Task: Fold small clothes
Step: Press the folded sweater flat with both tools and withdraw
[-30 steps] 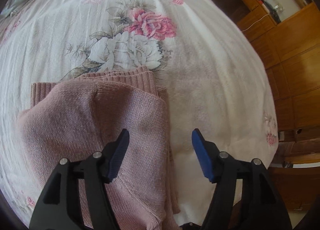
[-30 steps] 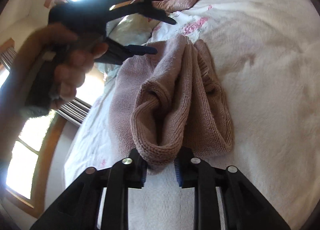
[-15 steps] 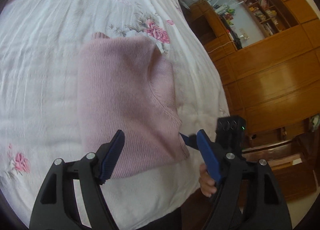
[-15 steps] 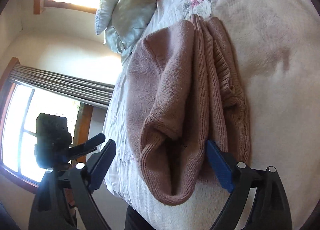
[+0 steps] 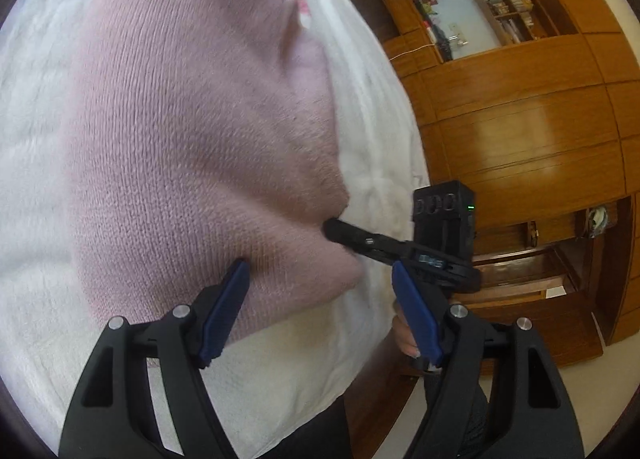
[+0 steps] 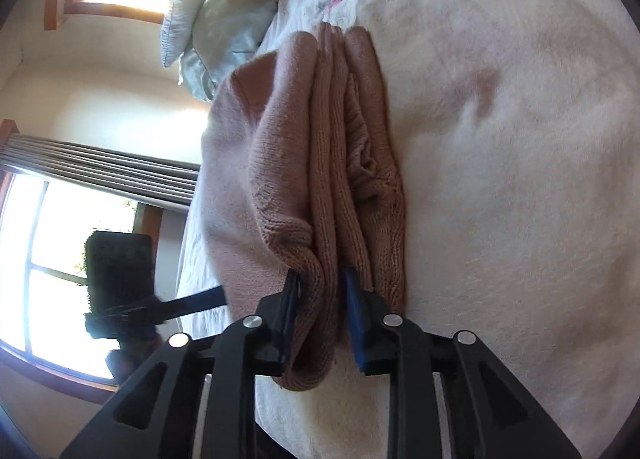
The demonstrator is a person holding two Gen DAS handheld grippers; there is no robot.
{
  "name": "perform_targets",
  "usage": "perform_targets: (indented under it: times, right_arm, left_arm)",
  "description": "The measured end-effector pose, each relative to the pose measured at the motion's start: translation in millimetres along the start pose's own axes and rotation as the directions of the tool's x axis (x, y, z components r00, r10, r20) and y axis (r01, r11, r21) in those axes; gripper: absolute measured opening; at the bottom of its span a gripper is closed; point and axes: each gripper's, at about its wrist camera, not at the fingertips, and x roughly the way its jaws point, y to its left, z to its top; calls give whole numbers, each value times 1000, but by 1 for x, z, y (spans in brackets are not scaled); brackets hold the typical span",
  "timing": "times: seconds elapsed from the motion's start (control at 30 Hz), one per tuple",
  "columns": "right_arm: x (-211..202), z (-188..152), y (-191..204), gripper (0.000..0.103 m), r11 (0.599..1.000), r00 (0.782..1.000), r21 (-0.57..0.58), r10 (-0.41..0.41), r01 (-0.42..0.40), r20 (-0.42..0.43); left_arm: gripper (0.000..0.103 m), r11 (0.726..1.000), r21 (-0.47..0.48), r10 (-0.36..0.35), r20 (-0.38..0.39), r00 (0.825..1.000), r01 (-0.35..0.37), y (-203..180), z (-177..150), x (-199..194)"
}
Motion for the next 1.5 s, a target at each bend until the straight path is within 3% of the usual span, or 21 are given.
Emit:
perform_targets:
  times: [0.13,0.2,0.33,0.37,0.43,0.47,0.53,0.6,0.7,0.8,0.83,0.93,1.03,1.1,1.17,1.23,1.3,1.37,1.43,1.5]
  right_arm:
    - [-34,31,23,47,999,990,-52,15,-8,139]
    - [-30,50,33,49,997,991,-69,-21,30,130]
    - [23,77,49,50,986,993,-121,-111,114,35]
    - [36,79,55,47,979,990,-151,-137,138,17]
    - [53,77,63,24,956,980,-218,-198,195,7]
    - [52,77,66,20,952,979,-228,-199,202,34]
    - [37,78,52,19,959,976,-187,-203,215,84]
    - [33,80,25,19,970,975,-113,-208,216,77]
    - [34,79,14,21,977,981,-104,-182,188,66]
    - [30,85,23,33,982,987,-110,-151,155,49]
    - [21,89,27,35,981,984,-105,-155,164,87]
    - [5,105,52,35,985,974,-109,-111,135,196]
    - [33,116,76,35,985,993,-163,-39,58,113]
    - [64,120,68,33,985,994,-138,-94,100,47]
    - [82,122,41,0,976,980,-91,-197,198,26]
    - [79,122,16,0,989,990,-52,-136,137,31]
    - [72,121,4,0,996,996,-10,-89,90,26]
    - [66,123,14,0,994,994,-20,-111,112,18]
    - [57,130,40,10,994,994,-45,-92,95,58]
    - [60,139,74,12,996,998,-85,-22,27,66]
  left_arm:
    - [72,996,75,-50,34,998,48,-13,-6,0]
    - [72,991,113,-78,51,996,71,-20,-10,0]
    - [73,988,119,-101,32,994,96,-19,-15,15]
    - [74,989,112,-97,22,995,94,-16,-17,19]
    - [74,991,101,-87,16,996,85,-10,-18,27]
    - [74,991,97,-90,14,996,88,-7,-20,28]
    - [73,989,93,-116,0,993,116,-8,-21,29]
    - [73,976,94,-199,8,980,197,-13,-18,16]
    - [74,963,114,-257,127,958,243,-14,6,-31]
    - [78,960,92,-279,245,929,264,2,44,-77]
    - [78,959,75,-283,254,925,273,10,58,-83]
    - [78,962,12,-269,244,932,274,35,89,-81]
    - [78,954,-46,-278,227,933,295,60,101,-64]
    - [70,958,-77,-253,236,938,278,77,99,-60]
    - [63,957,-92,-242,271,932,275,91,94,-58]
    - [54,949,-115,-256,267,929,295,96,90,-55]
    - [54,945,-110,-275,249,929,309,92,96,-67]
    - [59,946,-51,-294,279,914,320,86,101,-88]
    - [62,942,-32,-310,302,902,334,83,111,-100]
    - [65,950,-39,-288,268,920,309,81,122,-92]
